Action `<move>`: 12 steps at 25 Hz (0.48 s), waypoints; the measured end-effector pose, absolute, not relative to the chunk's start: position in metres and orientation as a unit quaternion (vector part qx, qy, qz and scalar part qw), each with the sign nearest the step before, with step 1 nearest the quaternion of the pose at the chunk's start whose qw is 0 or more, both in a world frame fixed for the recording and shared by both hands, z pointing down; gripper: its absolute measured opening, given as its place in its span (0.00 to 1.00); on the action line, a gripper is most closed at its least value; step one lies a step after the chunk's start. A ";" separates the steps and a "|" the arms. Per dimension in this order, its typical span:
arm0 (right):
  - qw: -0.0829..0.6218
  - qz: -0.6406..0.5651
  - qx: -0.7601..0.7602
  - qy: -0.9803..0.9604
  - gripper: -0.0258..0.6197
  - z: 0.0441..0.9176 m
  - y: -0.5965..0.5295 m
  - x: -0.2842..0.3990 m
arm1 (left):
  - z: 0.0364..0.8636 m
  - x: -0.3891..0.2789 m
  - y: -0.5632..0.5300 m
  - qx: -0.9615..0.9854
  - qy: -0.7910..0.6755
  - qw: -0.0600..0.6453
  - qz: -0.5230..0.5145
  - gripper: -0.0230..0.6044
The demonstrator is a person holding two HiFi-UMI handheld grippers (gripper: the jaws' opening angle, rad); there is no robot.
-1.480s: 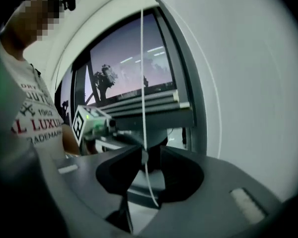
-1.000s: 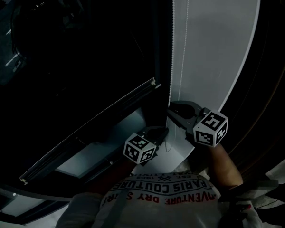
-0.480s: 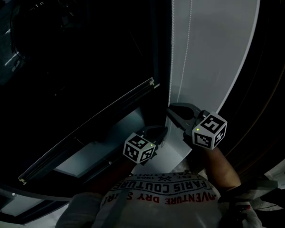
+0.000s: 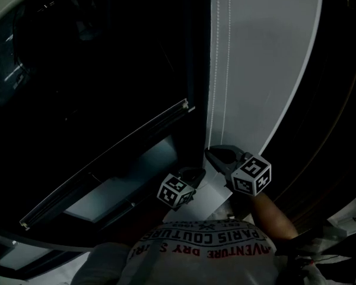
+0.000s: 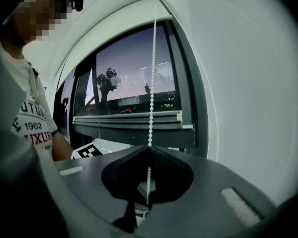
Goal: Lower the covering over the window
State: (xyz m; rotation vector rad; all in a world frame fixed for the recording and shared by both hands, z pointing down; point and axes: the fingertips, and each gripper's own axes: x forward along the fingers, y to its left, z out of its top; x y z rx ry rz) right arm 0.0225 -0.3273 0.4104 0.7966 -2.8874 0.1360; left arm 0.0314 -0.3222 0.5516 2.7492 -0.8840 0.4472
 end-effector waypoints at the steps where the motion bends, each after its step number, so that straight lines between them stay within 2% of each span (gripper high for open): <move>1: 0.081 0.048 0.264 -0.960 0.05 0.421 -0.326 0.022 | 0.561 0.032 -0.321 0.933 -0.301 0.114 0.159 0.05; 5: 0.099 0.078 0.264 -0.956 0.05 0.455 -0.320 0.024 | 0.589 0.035 -0.312 0.926 -0.305 0.144 0.167 0.05; 12: 0.118 0.095 0.267 -0.952 0.05 0.482 -0.315 0.022 | 0.617 0.033 -0.299 0.921 -0.310 0.157 0.176 0.05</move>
